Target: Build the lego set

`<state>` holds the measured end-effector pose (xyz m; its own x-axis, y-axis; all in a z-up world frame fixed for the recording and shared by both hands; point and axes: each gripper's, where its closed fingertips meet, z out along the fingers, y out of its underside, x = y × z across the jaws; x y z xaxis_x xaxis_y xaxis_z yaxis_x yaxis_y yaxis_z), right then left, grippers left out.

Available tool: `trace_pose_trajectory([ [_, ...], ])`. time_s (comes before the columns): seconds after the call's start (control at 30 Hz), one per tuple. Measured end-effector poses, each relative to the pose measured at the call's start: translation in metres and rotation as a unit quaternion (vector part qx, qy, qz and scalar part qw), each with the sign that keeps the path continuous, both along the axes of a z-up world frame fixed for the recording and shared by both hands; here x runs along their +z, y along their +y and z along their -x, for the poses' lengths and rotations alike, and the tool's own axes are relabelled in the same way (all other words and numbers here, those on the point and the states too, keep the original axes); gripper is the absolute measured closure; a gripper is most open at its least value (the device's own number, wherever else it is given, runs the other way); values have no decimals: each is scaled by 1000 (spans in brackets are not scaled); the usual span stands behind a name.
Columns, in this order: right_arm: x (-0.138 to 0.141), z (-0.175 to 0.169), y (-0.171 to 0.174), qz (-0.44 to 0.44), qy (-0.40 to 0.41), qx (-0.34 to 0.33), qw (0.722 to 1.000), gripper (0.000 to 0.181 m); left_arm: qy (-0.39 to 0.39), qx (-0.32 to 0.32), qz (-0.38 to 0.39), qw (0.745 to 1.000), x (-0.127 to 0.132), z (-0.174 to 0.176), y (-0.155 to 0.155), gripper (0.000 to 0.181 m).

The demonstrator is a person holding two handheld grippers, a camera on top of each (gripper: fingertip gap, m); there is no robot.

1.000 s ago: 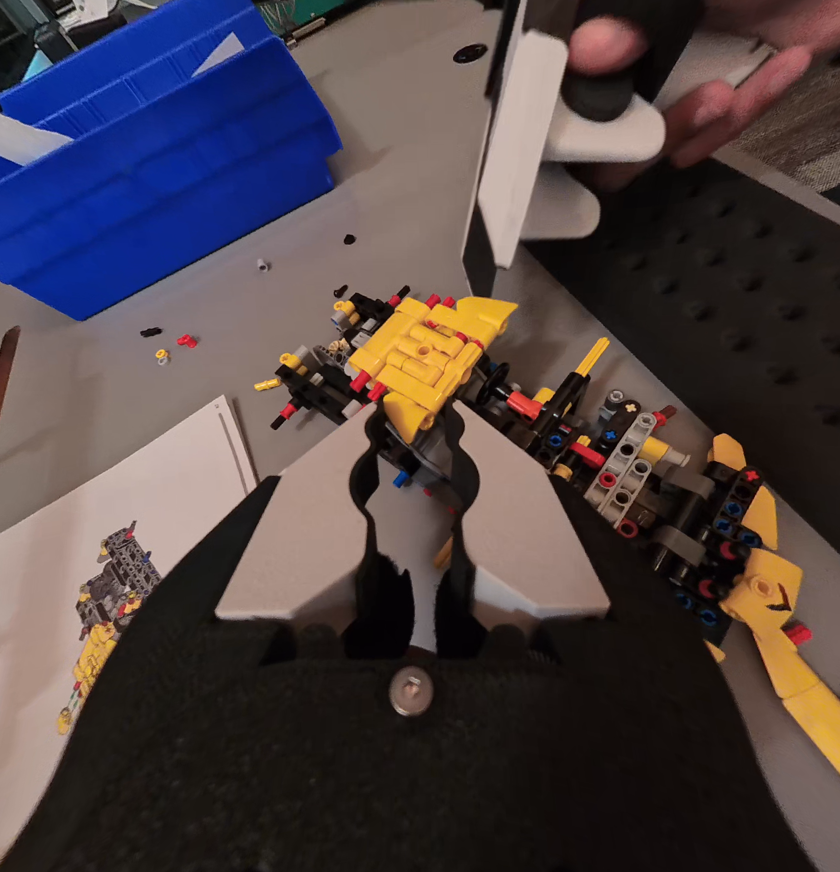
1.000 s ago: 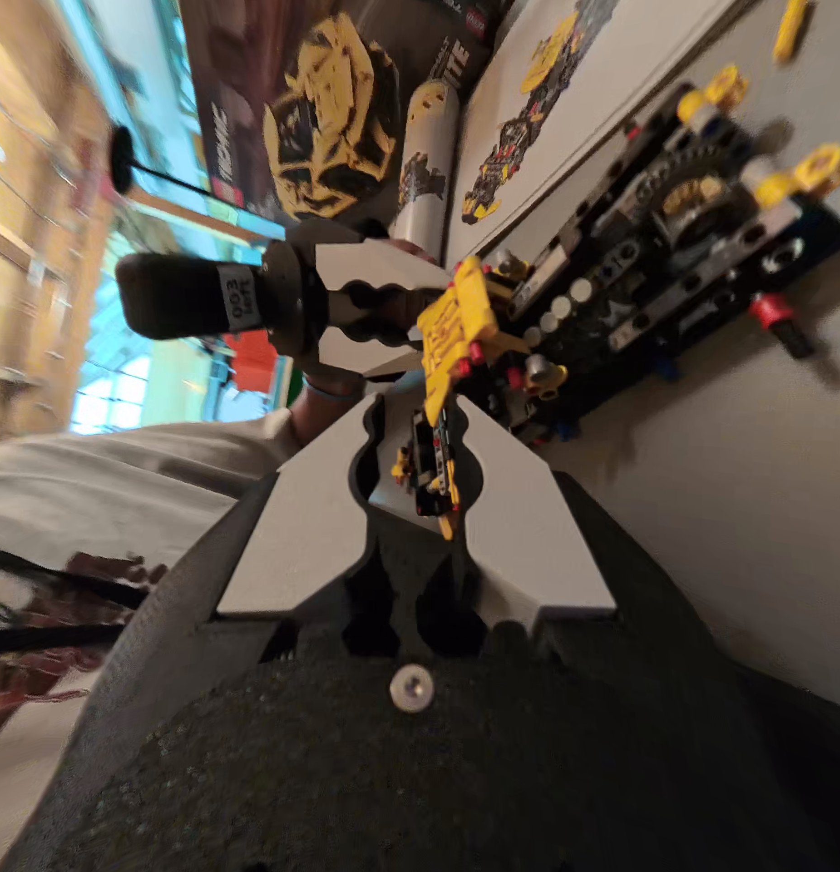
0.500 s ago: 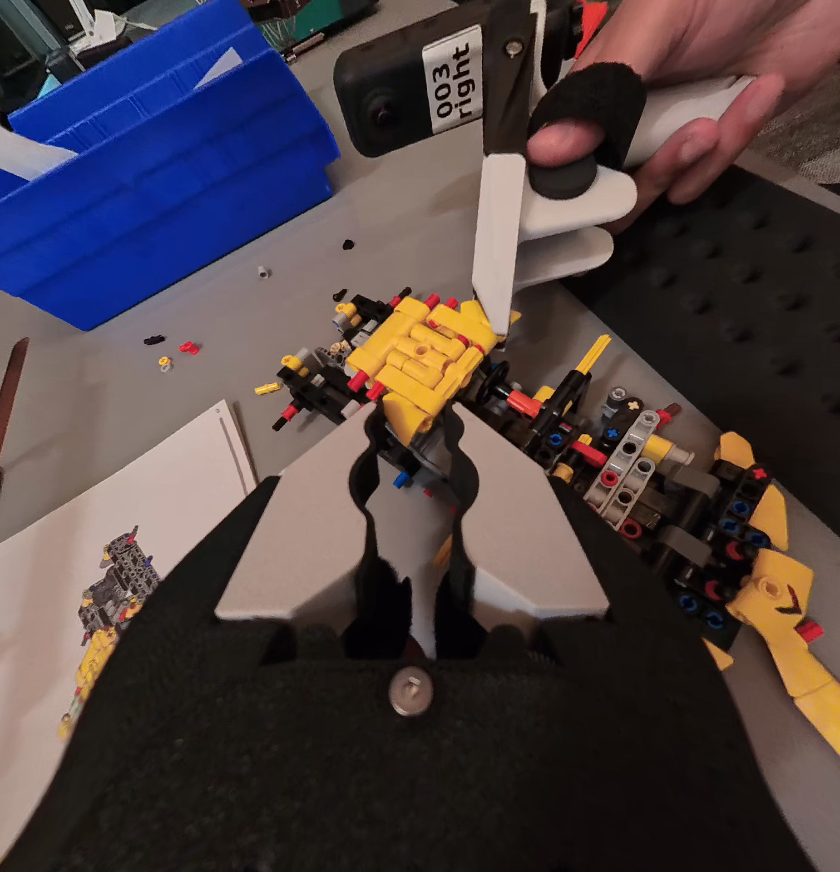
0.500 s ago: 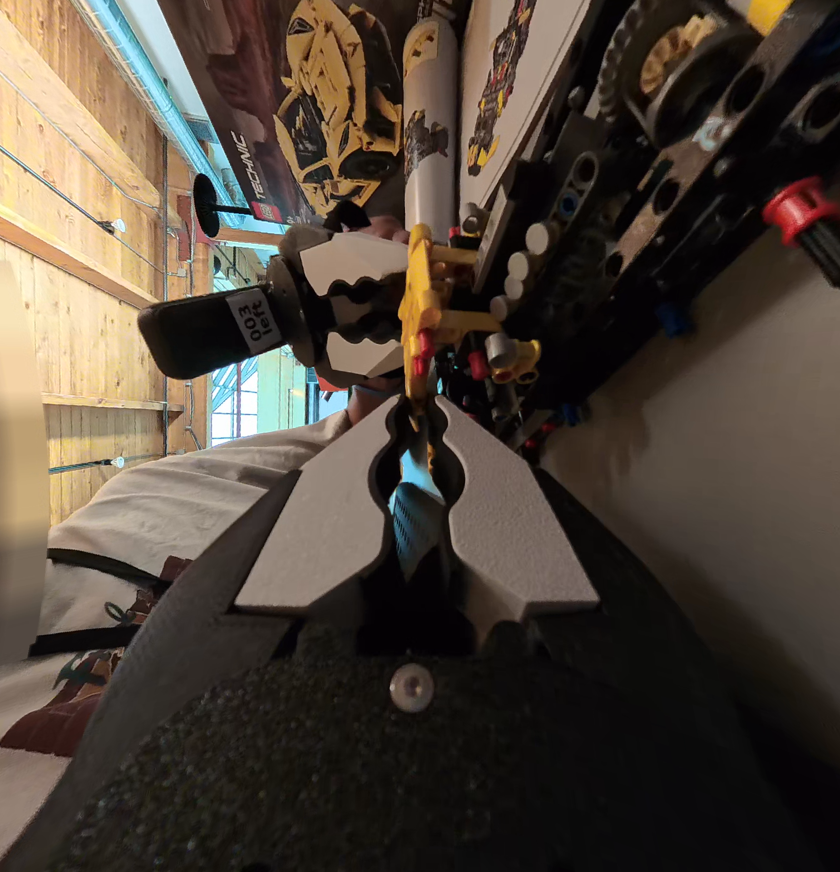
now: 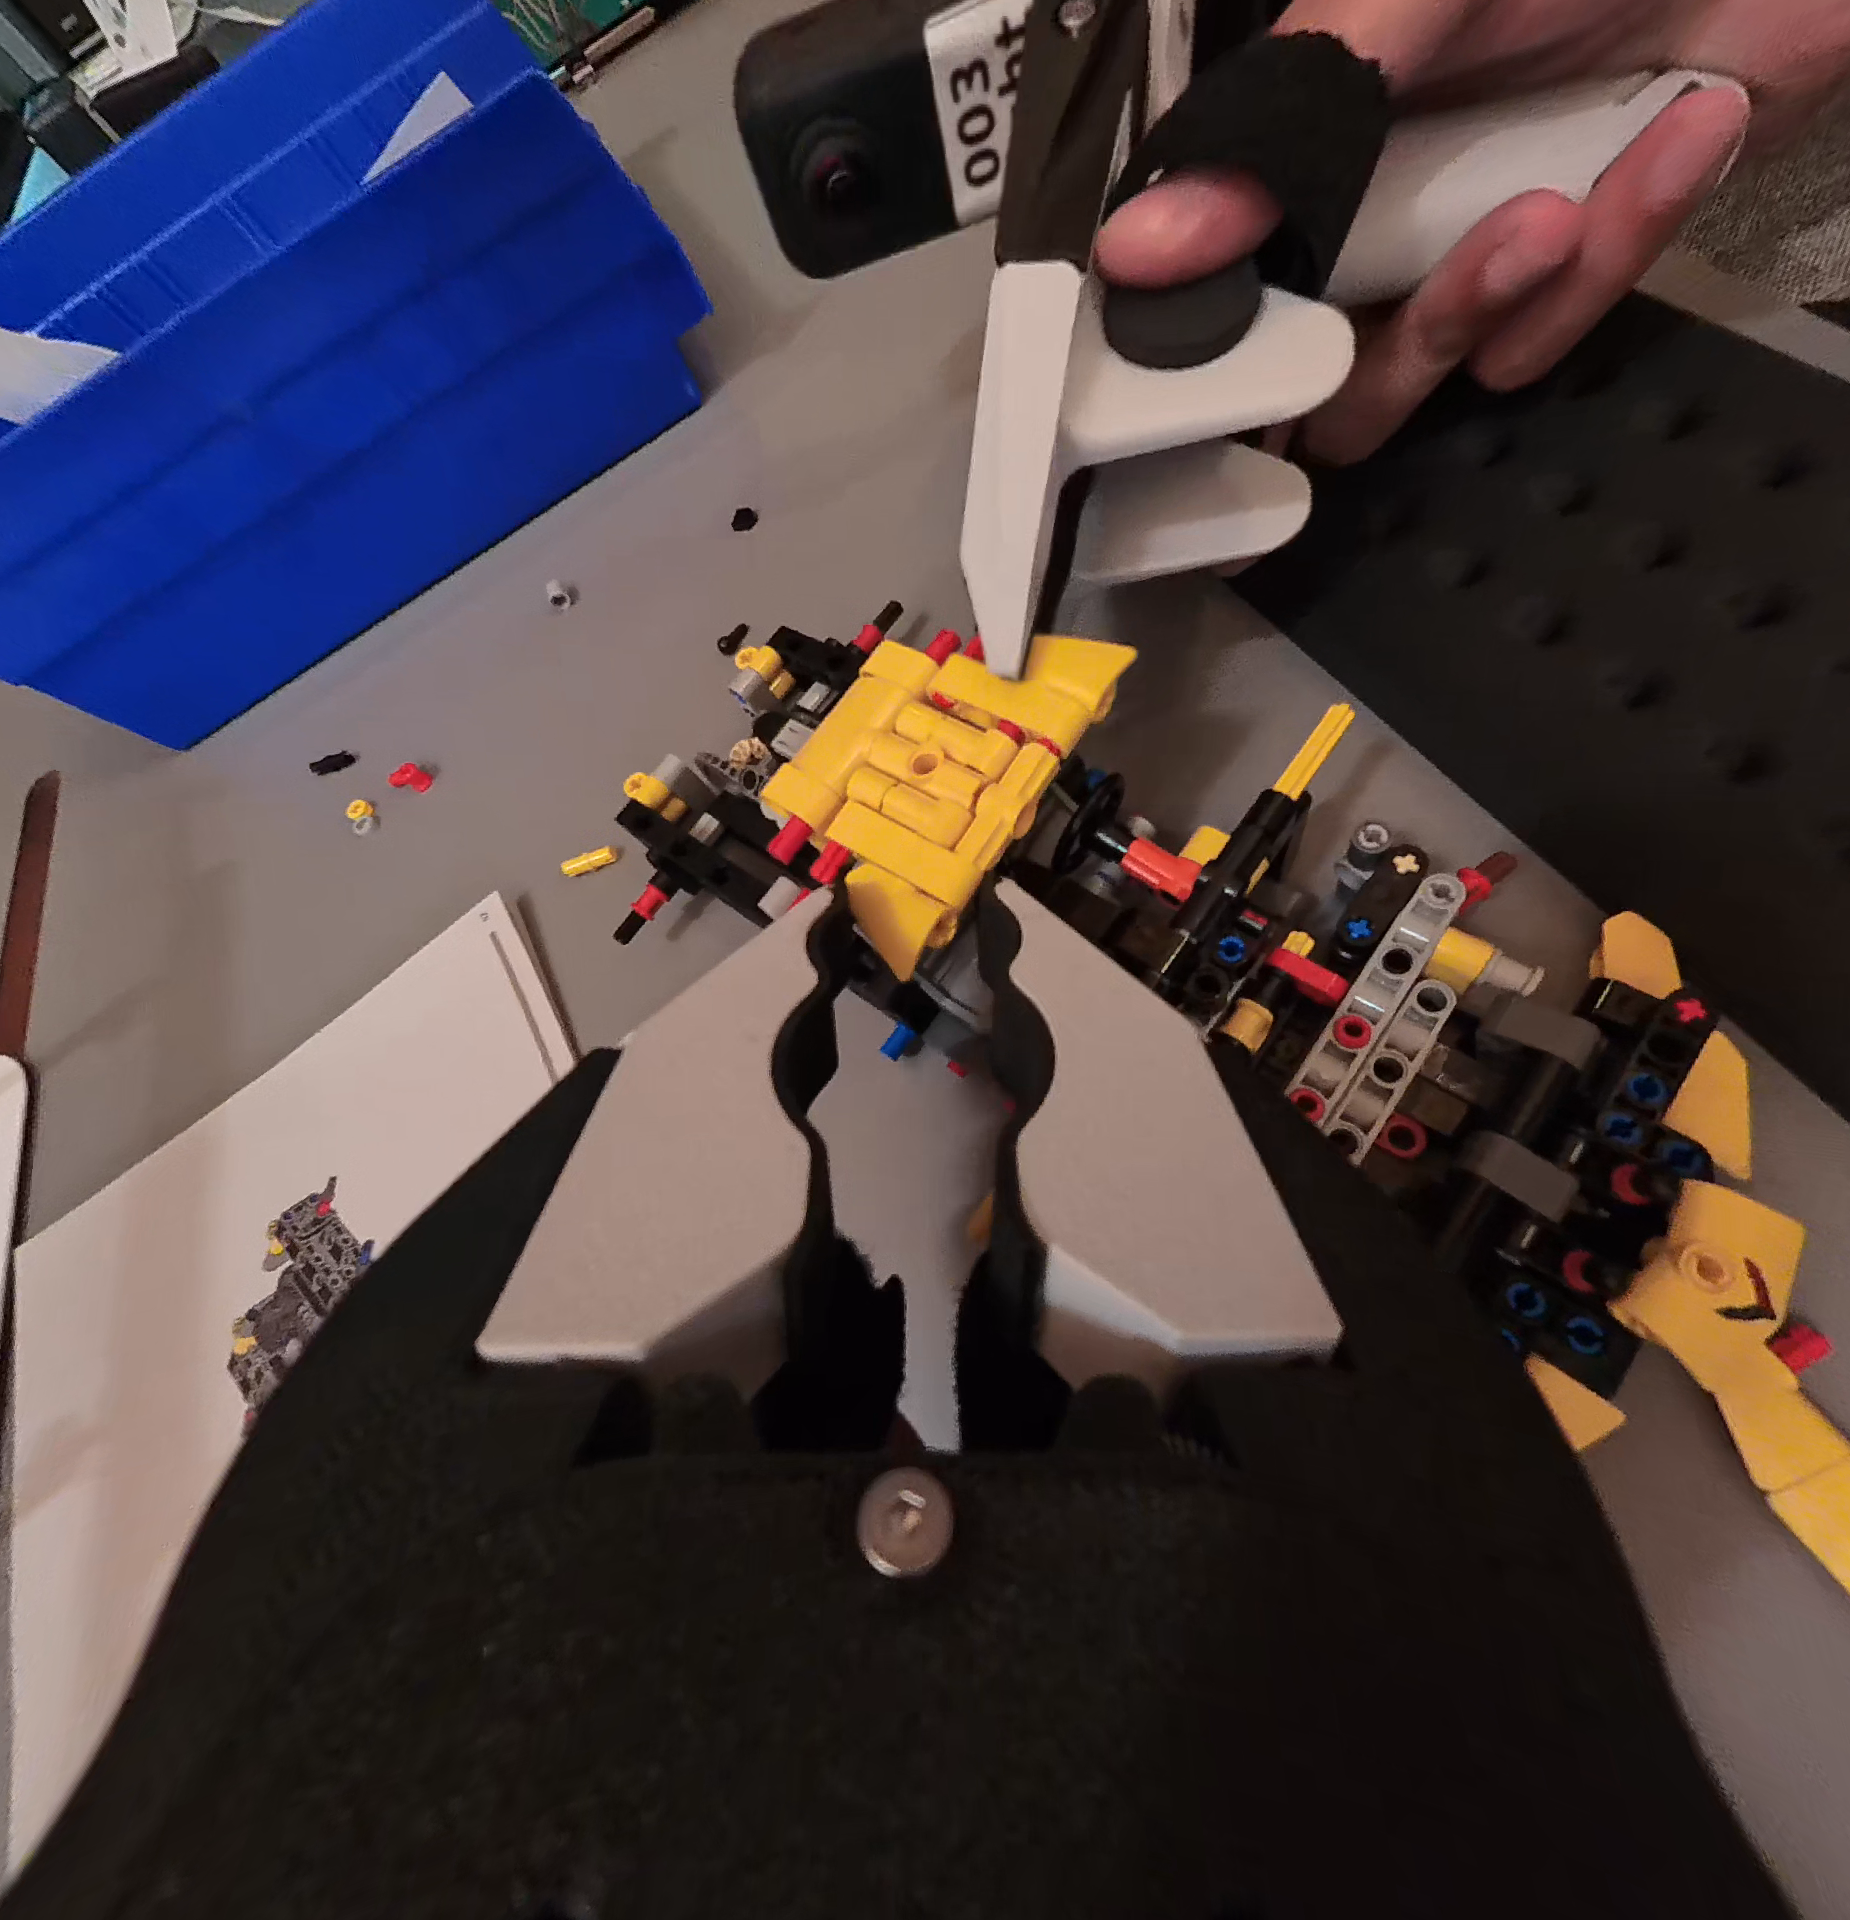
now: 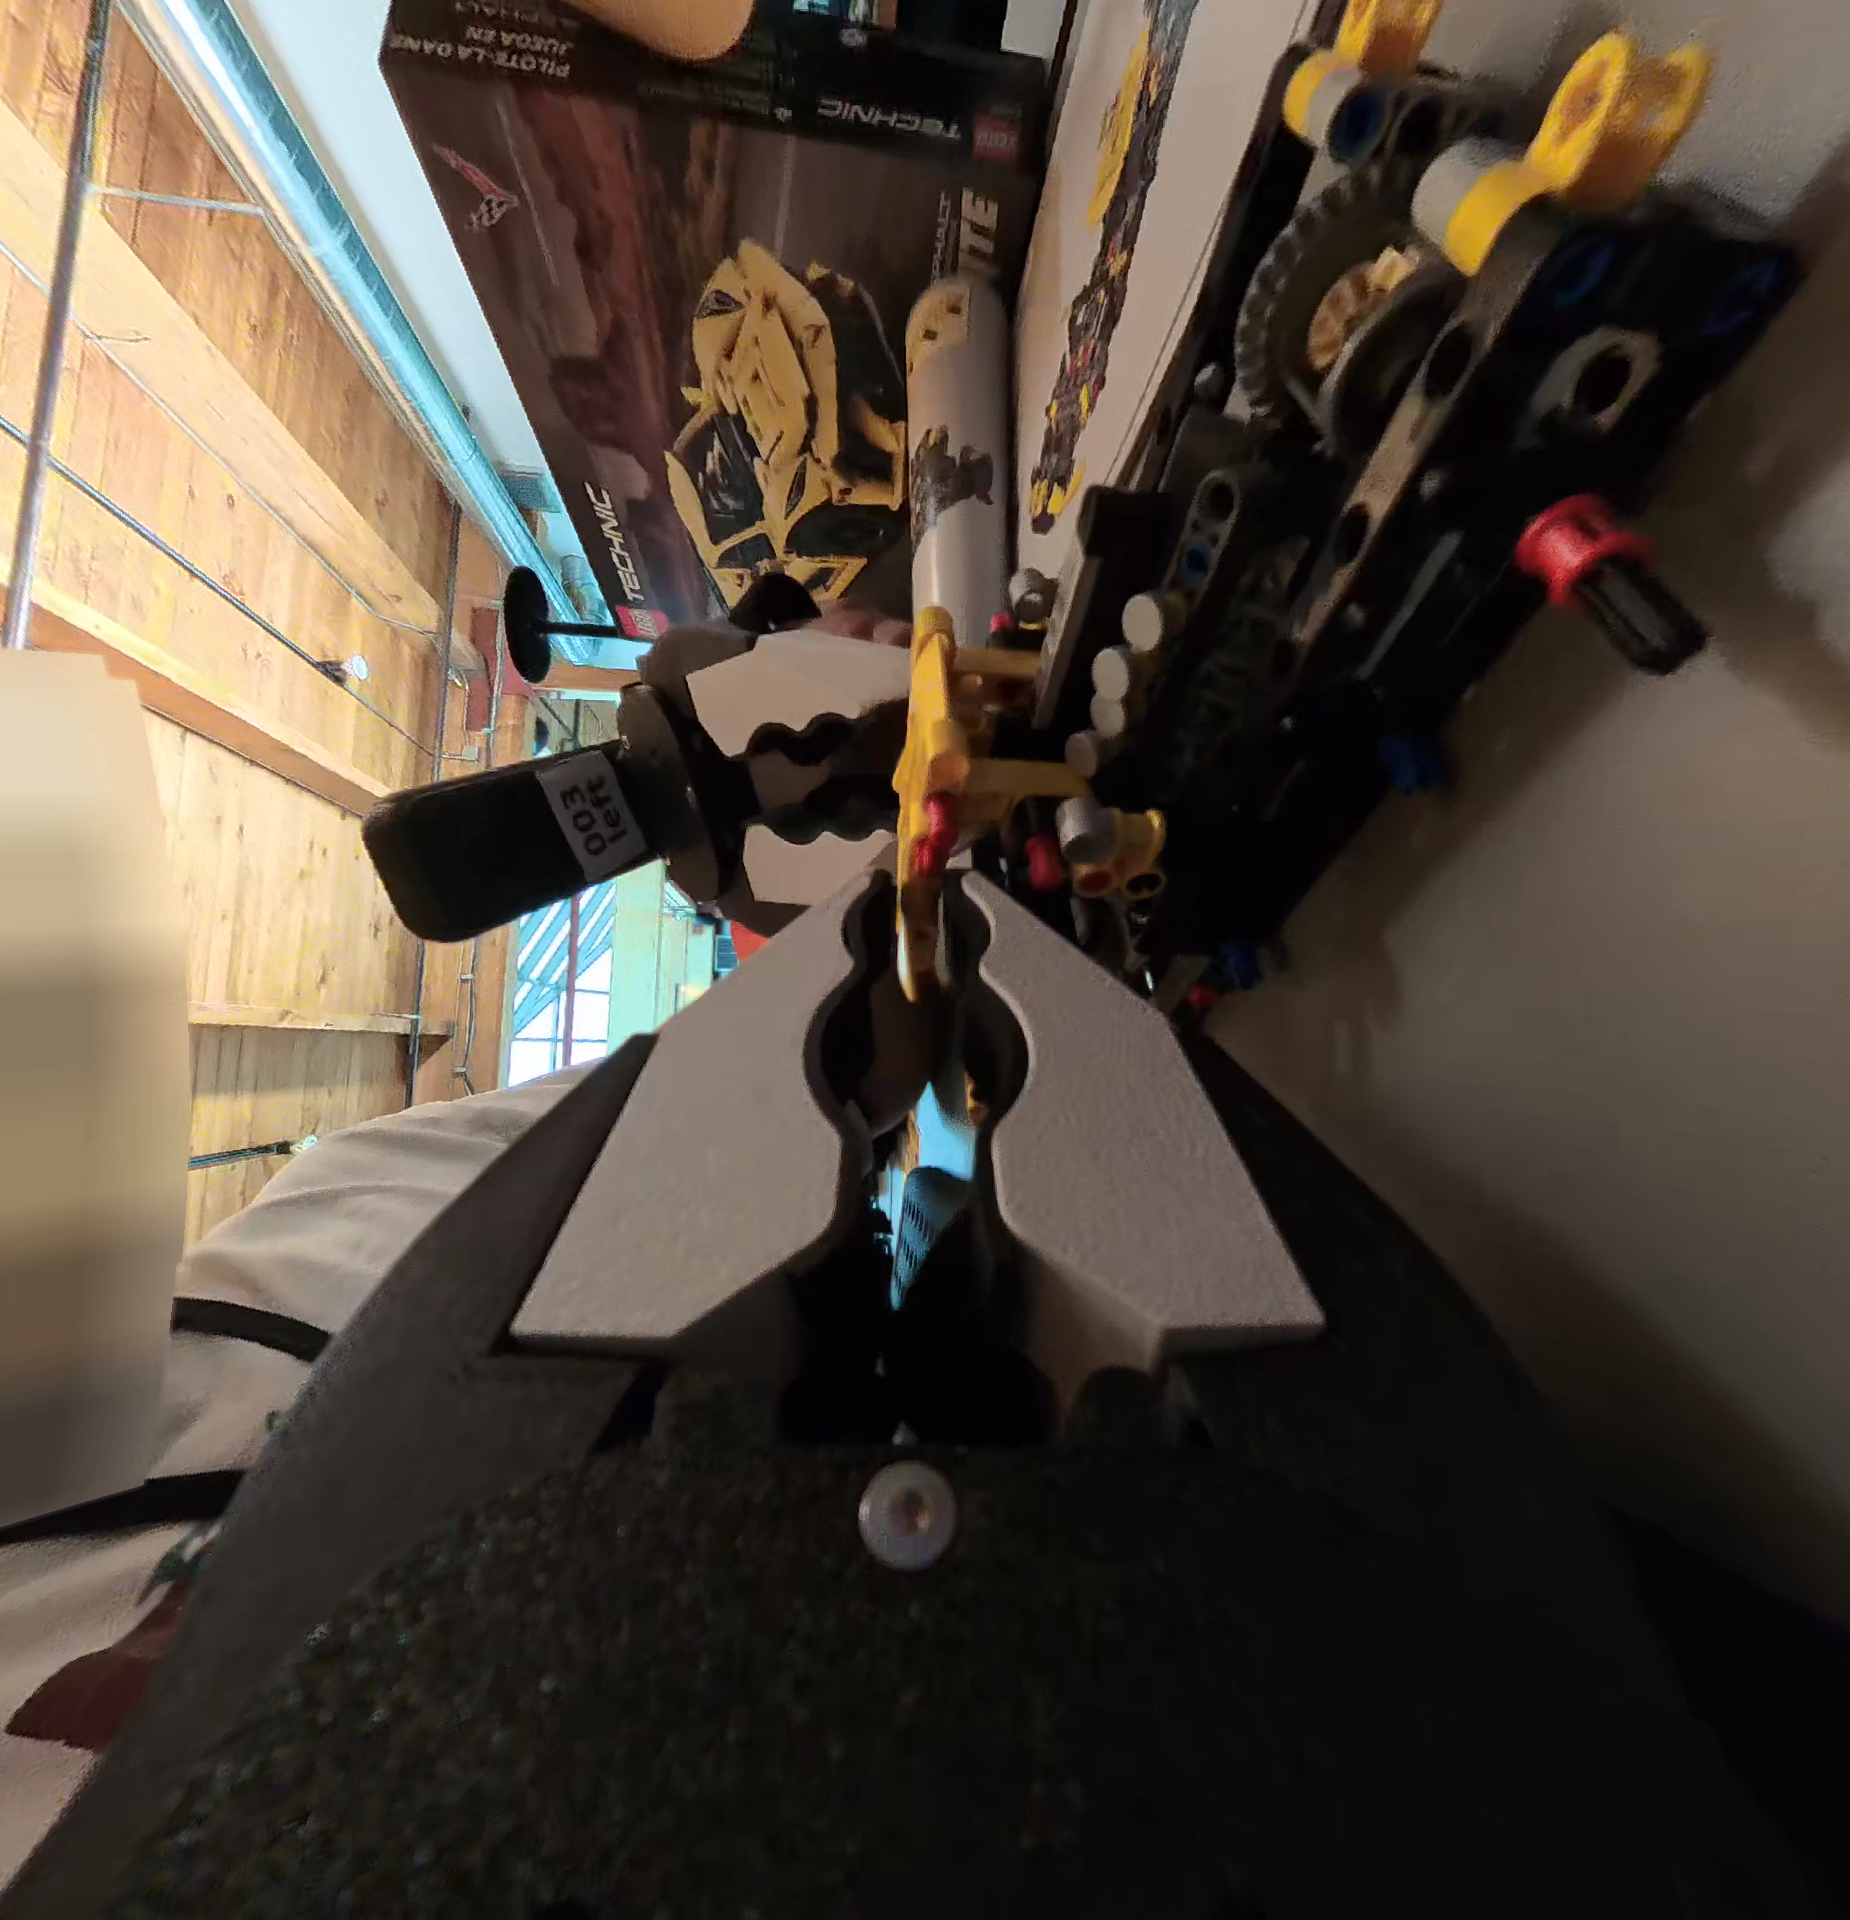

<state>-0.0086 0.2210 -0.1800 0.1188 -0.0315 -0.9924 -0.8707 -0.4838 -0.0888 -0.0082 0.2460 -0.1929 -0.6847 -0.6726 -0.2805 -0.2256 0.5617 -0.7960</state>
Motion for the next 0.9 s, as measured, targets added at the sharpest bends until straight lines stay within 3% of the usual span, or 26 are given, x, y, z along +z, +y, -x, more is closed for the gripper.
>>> trace_pose_trajectory([
  [0.13, -2, 7, 5, 8, -29, 4, 1000, 176, -1, 7, -14, 1000, -1, 0, 0, 157],
  [0.57, -2, 6, 6, 10, 59, -23, 998, 176, -23, 13, -25, 999, 1, -4, -3, 158],
  [0.9, -2, 7, 1, 8, -11, -24, 1000, 176, -8, 0, 4, 1000, 0, 0, -3, 157],
])
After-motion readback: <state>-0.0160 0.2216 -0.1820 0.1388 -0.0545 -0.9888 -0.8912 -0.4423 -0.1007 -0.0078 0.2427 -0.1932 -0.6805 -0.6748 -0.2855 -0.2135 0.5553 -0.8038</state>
